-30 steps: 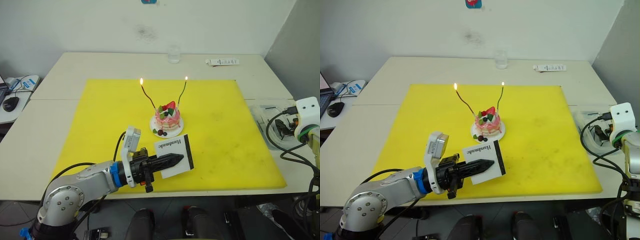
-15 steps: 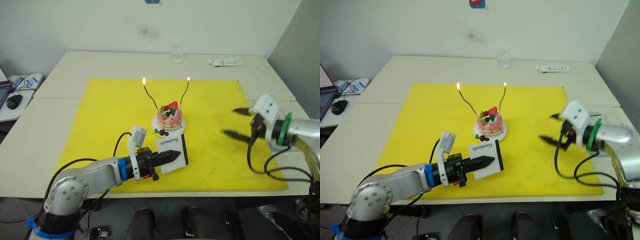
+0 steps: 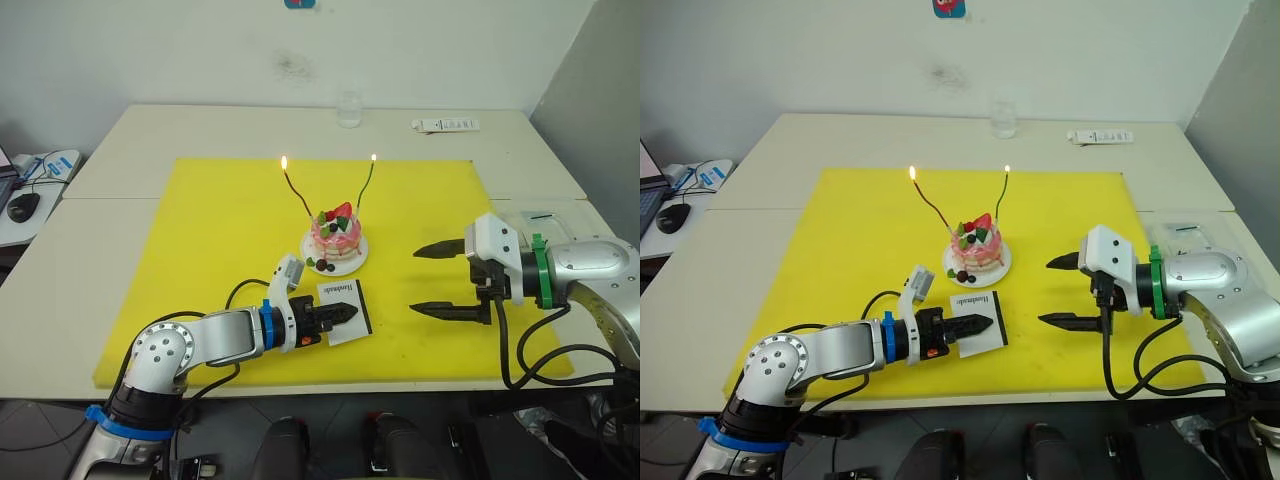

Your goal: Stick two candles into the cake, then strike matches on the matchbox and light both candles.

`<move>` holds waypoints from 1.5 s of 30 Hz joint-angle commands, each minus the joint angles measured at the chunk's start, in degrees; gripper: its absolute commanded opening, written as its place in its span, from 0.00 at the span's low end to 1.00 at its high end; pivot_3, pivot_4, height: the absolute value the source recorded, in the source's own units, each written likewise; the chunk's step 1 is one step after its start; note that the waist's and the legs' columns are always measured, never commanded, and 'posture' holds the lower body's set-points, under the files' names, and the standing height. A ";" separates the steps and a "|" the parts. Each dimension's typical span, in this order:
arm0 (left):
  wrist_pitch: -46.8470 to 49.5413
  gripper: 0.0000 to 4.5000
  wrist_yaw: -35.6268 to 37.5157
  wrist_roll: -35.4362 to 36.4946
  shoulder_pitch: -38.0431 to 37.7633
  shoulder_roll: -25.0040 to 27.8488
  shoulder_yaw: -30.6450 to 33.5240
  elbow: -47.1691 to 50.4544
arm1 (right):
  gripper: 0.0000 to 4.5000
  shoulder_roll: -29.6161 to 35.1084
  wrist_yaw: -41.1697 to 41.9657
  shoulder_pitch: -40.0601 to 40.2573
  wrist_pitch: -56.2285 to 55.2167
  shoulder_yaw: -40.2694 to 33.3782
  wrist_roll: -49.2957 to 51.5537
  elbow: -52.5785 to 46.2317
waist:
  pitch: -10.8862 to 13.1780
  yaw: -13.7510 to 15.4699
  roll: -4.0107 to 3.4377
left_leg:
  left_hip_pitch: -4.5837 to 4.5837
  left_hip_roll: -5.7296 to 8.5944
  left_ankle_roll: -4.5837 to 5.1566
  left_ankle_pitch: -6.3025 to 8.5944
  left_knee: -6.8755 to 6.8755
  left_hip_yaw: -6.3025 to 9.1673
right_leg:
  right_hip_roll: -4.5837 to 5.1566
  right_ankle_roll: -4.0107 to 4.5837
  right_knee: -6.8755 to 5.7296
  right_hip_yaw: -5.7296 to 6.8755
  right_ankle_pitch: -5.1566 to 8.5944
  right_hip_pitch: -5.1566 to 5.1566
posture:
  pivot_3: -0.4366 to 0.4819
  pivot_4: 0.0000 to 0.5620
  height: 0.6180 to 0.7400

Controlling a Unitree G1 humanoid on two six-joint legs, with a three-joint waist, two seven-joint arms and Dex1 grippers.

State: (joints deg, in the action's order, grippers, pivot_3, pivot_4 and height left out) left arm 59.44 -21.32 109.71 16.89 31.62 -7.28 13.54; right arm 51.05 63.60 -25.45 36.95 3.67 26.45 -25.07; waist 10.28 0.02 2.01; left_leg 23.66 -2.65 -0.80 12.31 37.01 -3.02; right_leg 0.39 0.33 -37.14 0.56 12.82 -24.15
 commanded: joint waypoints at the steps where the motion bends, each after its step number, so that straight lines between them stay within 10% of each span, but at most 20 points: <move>1: 0.59 0.00 -1.99 3.29 1.09 0.67 -1.02 -0.59 | 0.99 -0.50 -0.62 -1.46 0.16 -0.07 0.80 -1.62 | 0.00 0.04 0.00 | 0.00 0.00 0.00 0.00 -0.01 0.01 | 0.00 0.01 0.01 0.01 0.01 0.01 | 0.48 0.27 1.00; 14: 2.85 0.00 -4.28 3.29 6.19 1.00 -2.94 -6.93 | 0.99 -1.22 -2.70 -1.02 0.53 0.17 0.38 -1.75 | 0.00 0.08 0.00 | -0.01 0.07 -0.01 -0.01 0.03 -0.03 | -0.09 0.02 -0.02 0.00 0.01 0.03 | 0.48 0.27 1.00; 28: 1.53 0.96 -5.09 3.29 2.24 6.13 2.79 -3.17 | 1.00 -2.36 -1.87 -3.05 -1.43 1.70 -0.94 2.14 | 0.00 -0.16 0.00 | -0.12 0.01 -0.01 -0.01 0.00 -0.04 | -0.02 0.05 -0.05 -0.04 0.01 0.05 | 0.48 0.27 1.00; 35: 1.15 1.00 -3.61 0.50 -1.99 18.00 10.17 3.11 | 1.00 -2.45 -0.47 -3.57 -4.42 2.28 -2.13 6.27 | 0.01 -0.23 0.01 | -0.25 -0.03 -0.01 0.00 -0.07 -0.02 | -0.05 0.18 -0.14 0.04 0.07 0.06 | 0.48 0.27 1.00; 41: -18.11 1.00 41.53 -43.83 -8.98 35.49 14.49 8.85 | 1.00 -1.71 -0.79 -1.87 -6.09 -1.35 -2.43 11.28 | 0.01 -0.12 -0.04 | -0.27 0.08 -0.05 0.01 -0.15 -0.34 | -0.16 0.63 -0.05 0.05 0.30 -0.03 | 0.48 0.27 1.00; 45: -29.48 1.00 51.45 -57.32 -13.60 34.84 19.22 -0.29 | 1.00 -3.57 -3.25 0.50 -8.57 -6.51 -1.29 15.32 | -0.01 0.03 -0.08 | -0.26 0.05 -0.14 0.08 -0.34 -0.54 | 0.36 0.73 0.11 0.04 0.40 -0.09 | 0.48 0.27 1.00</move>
State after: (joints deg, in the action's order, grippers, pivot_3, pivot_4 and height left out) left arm 34.66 27.26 57.03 2.82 67.72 8.39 15.53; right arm 47.90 61.29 -25.22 30.35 0.74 23.93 -9.73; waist 10.27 0.05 1.93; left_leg 23.49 -2.60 -0.95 12.40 36.67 -3.54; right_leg 0.79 1.06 -37.02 0.59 13.22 -24.30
